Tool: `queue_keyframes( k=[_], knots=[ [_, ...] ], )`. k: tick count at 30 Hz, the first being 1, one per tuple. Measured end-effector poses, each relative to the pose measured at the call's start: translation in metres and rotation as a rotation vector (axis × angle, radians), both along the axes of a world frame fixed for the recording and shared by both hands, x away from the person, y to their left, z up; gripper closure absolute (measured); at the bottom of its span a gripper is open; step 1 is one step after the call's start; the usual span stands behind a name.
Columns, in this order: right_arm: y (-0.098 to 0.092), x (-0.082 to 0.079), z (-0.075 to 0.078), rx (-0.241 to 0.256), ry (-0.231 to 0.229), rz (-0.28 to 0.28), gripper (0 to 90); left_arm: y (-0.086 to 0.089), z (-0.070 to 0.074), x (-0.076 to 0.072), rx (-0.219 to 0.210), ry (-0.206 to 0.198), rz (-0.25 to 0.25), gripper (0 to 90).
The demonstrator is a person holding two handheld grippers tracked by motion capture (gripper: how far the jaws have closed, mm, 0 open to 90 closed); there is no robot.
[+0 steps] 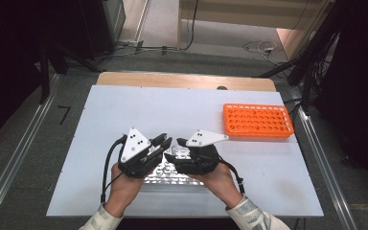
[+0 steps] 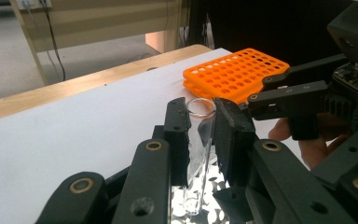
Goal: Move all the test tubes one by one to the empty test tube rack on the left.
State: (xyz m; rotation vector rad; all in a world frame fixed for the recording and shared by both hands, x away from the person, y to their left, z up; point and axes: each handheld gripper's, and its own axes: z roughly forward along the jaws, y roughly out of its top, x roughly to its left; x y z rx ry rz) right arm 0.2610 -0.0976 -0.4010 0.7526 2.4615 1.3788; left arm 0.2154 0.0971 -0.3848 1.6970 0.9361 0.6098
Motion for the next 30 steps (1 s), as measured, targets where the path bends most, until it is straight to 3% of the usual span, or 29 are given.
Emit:
queue_keyframes(
  k=[8, 30],
  knots=[
    [-0.013, 0.002, -0.001, 0.0, 0.019, -0.042, 24.2, 0.001, -0.001, 0.007, -0.012, 0.004, 0.013, 75.3],
    [-0.05, 0.009, -0.008, -0.002, 0.041, -0.131, 20.7, -0.003, -0.003, 0.021, -0.021, 0.003, 0.036, 75.3]
  ],
)
